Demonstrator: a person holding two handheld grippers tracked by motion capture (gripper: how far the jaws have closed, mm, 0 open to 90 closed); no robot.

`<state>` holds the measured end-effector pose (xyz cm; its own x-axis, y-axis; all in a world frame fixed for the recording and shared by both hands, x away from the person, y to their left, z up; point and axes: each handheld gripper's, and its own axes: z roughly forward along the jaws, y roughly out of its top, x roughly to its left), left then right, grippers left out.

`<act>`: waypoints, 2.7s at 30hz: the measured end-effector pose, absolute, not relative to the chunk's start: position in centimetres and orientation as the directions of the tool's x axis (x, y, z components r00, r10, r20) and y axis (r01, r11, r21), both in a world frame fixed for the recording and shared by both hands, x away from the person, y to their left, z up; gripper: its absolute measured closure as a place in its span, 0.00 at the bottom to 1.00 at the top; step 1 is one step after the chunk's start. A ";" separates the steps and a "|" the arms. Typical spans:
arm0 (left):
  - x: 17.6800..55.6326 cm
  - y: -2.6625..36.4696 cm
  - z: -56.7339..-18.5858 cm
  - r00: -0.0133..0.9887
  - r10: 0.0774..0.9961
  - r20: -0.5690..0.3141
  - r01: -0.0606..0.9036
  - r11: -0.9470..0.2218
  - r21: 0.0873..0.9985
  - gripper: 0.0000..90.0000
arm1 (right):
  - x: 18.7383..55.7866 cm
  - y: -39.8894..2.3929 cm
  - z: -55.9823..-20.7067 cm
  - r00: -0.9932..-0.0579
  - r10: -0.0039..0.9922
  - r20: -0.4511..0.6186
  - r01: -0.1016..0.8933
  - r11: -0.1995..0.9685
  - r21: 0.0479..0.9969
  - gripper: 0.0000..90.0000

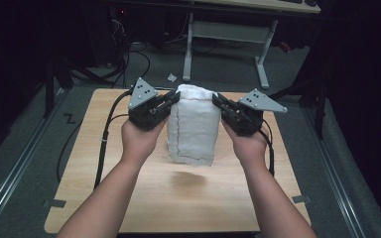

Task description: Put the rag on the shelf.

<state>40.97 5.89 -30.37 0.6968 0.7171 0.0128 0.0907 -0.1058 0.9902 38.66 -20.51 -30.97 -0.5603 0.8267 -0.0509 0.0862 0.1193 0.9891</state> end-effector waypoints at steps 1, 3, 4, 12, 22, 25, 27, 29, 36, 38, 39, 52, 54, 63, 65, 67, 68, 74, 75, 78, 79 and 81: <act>41.3 5.7 -30.3 0.698 0.716 0.020 0.088 -0.113 0.990 0.93 | 39.0 -20.5 -30.8 -0.560 0.827 -0.048 0.093 0.120 0.988 0.95; 42.2 5.7 -30.1 0.701 0.713 0.021 0.088 -0.116 0.989 0.93 | 39.6 -20.6 -30.4 -0.550 0.834 -0.049 0.099 0.123 0.987 0.95; 42.5 5.7 -30.0 0.701 0.713 0.024 0.089 -0.121 0.989 0.93 | 40.0 -20.6 -30.2 -0.551 0.833 -0.048 0.098 0.122 0.988 0.95; 44.0 6.2 -29.2 0.686 0.727 0.023 0.079 -0.106 0.991 0.93 | 41.9 -20.2 -29.4 -0.554 0.832 -0.018 0.114 0.097 0.989 0.96; 47.0 5.8 -28.9 0.669 0.743 0.029 0.098 -0.127 0.987 0.93 | 44.8 -20.1 -28.9 -0.553 0.833 0.005 0.137 0.085 0.987 0.96; 48.0 5.5 -29.4 0.663 0.748 0.040 0.102 -0.144 0.984 0.93 | 46.0 -20.1 -29.3 -0.538 0.842 0.021 0.162 0.078 0.984 0.96; 48.6 5.4 -29.6 0.660 0.750 0.037 0.111 -0.146 0.983 0.93 | 46.6 -20.2 -29.4 -0.537 0.843 0.033 0.173 0.072 0.982 0.95; 49.2 5.4 -29.8 0.661 0.750 0.021 0.122 -0.134 0.983 0.93 | 47.4 -20.4 -29.5 -0.539 0.840 0.053 0.187 0.059 0.981 0.95; 51.0 5.2 -29.8 0.654 0.756 0.024 0.125 -0.140 0.982 0.92 | 49.1 -20.7 -29.9 -0.544 0.835 0.082 0.207 0.039 0.978 0.95; 51.5 5.0 -29.9 0.649 0.760 0.034 0.124 -0.150 0.981 0.93 | 49.4 -20.7 -29.9 -0.545 0.834 0.089 0.211 0.033 0.977 0.95; 51.7 5.0 -30.0 0.646 0.762 0.034 0.125 -0.150 0.981 0.92 | 49.6 -20.7 -29.9 -0.545 0.834 0.088 0.211 0.034 0.977 0.95; 54.8 4.9 -32.9 0.632 0.775 -0.011 0.230 -0.174 0.957 0.91 | 53.0 -20.5 -32.5 -0.543 0.835 0.086 0.278 0.083 0.957 0.95; 55.4 4.9 -33.8 0.626 0.780 -0.024 0.267 -0.185 0.946 0.91 | 53.4 -20.4 -33.1 -0.540 0.838 0.077 0.294 0.101 0.950 0.95; 56.4 5.0 -36.9 0.625 0.776 -0.082 0.390 -0.221 0.894 0.89 | 54.8 -19.9 -36.2 -0.526 0.846 0.090 0.372 0.134 0.919 0.94; 56.6 5.2 -37.4 0.622 0.778 -0.085 0.406 -0.228 0.885 0.82 | 54.9 -19.7 -36.7 -0.522 0.850 0.073 0.388 0.161 0.907 0.92; 56.6 5.6 -37.6 0.612 0.785 -0.095 0.406 -0.209 0.890 0.76 | 55.0 -19.6 -36.9 -0.522 0.849 0.083 0.396 0.156 0.905 0.86; 56.6 5.7 -37.5 0.607 0.788 -0.104 0.404 -0.193 0.894 0.72 | 55.0 -19.6 -36.9 -0.524 0.847 0.087 0.395 0.151 0.906 0.83; 56.0 6.2 -36.7 0.607 0.785 -0.123 0.382 -0.153 0.911 0.62 | 54.8 -19.6 -36.3 -0.515 0.853 0.089 0.387 0.139 0.911 0.73; 55.8 6.3 -36.6 0.609 0.784 -0.120 0.376 -0.152 0.914 0.61 | 54.7 -19.7 -36.2 -0.510 0.856 0.084 0.387 0.141 0.911 0.71; 55.4 6.6 -36.2 0.608 0.787 -0.107 0.356 -0.150 0.922 0.57 | 54.5 -19.7 -36.1 -0.500 0.865 0.045 0.377 0.171 0.910 0.66; 55.2 6.6 -36.2 0.607 0.788 -0.103 0.353 -0.151 0.923 0.55 | 54.4 -19.7 -36.0 -0.499 0.865 0.041 0.378 0.175 0.909 0.62; 55.0 6.7 -36.1 0.605 0.791 -0.092 0.347 -0.158 0.925 0.54 | 54.2 -19.8 -35.9 -0.499 0.865 0.047 0.381 0.170 0.909 0.61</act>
